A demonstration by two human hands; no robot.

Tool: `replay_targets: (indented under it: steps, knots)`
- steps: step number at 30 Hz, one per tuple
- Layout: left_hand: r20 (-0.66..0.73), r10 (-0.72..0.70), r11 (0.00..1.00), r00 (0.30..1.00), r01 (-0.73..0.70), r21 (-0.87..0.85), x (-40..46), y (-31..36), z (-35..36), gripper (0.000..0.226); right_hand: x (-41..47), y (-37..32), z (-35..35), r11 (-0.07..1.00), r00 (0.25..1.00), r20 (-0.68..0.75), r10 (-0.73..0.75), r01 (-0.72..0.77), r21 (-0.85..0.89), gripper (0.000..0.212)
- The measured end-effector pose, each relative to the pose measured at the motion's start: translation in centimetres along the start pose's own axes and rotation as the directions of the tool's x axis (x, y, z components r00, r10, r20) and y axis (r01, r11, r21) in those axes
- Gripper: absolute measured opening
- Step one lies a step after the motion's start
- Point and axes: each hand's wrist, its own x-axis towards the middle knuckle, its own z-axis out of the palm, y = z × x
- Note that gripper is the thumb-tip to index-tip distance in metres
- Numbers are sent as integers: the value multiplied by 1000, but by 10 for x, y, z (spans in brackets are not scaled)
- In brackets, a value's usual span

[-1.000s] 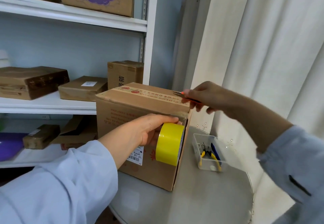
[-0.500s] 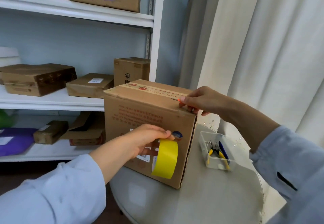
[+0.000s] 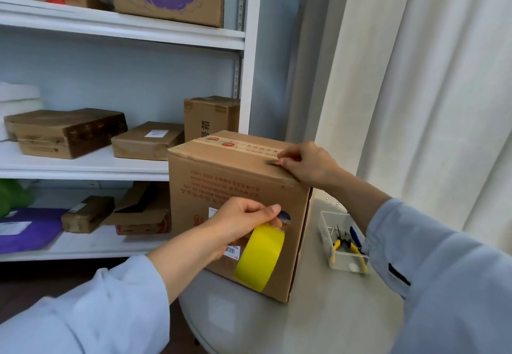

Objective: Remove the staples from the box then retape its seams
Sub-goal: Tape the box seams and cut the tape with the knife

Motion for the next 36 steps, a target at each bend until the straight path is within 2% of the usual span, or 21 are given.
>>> replay_targets:
  steps: [2, 3, 5, 6, 7, 9, 12, 15, 17, 18, 20, 22, 23, 25, 27, 31, 34, 36]
  knots:
    - [4, 5, 1000, 1000, -5, -13, -1, 1, 5, 29, -5, 2, 1, 999, 1000, 22, -18, 17, 40, 38]
    - [8, 3, 1000, 1000, -3, -21, -2, 1, 8, 30, -9, 3, 1, 996, 998, -58, -35, 40, 81, 38]
    - [10, -11, 999, 1000, 11, -33, -4, 1, 12, 34, -23, 5, -2, 977, 936, -341, -89, 148, 153, 31]
    - [4, -18, 999, 1000, 18, -38, -5, 1, 14, 37, -33, 7, -3, 963, 891, -442, -101, 199, 181, 31]
    - [-7, -24, 999, 1000, 24, -43, -5, 2, 15, 40, -40, 8, -5, 951, 869, -485, -101, 227, 210, 35]
    - [-25, -54, 996, 998, 52, -69, -6, 2, 21, 47, -55, 12, -6, 942, 887, -449, -103, 231, 241, 48]
    - [-13, -87, 989, 996, 85, -123, -7, 3, 30, 52, -69, 19, -6, 957, 928, -359, -101, 189, 220, 55]
    - [-1, -89, 987, 996, 88, -133, -8, 3, 38, 49, -76, 26, -10, 971, 918, -388, -85, 163, 173, 53]
    - [-4, -58, 990, 998, 57, -129, -7, 3, 42, 39, -80, 27, -15, 966, 919, -382, -100, 182, 184, 45]
    - [-8, -32, 993, 999, 30, -117, -6, 2, 42, 31, -81, 26, -17, 966, 943, -315, -102, 170, 195, 41]
    - [-11, 13, 995, 1000, -14, -96, -6, 3, 44, 13, -83, 25, -19, 982, 996, -44, -78, 84, 170, 31]
    - [-14, 30, 997, 999, -31, -70, -5, 3, 44, 6, -86, 26, -18, 990, 976, 214, -33, 4, 138, 24]
    - [-14, 31, 998, 999, -31, -50, -5, 3, 45, 7, -87, 28, -17, 984, 963, 270, -20, -30, 178, 23]
    - [-15, 18, 999, 1000, -18, -42, -4, 0, 46, 14, -91, 32, -16, 956, 963, 268, -12, -67, 285, 20]
    - [-8, -5, 998, 1000, 4, -62, -4, -3, 48, 18, -93, 35, -14, 953, 973, 230, -10, -60, 295, 17]
    - [13, -34, 997, 999, 35, -72, -3, -2, 55, 13, -95, 39, -8, 993, 995, 98, -18, 7, 115, 2]
    - [29, -104, 989, 994, 107, -100, 1, 2, 60, 5, -95, 39, -6, 991, 997, 42, -69, 73, -112, 2]
    - [63, -157, 980, 986, 163, -111, 3, 2, 62, 9, -96, 41, -5, 984, 995, 59, -74, 82, -158, 6]
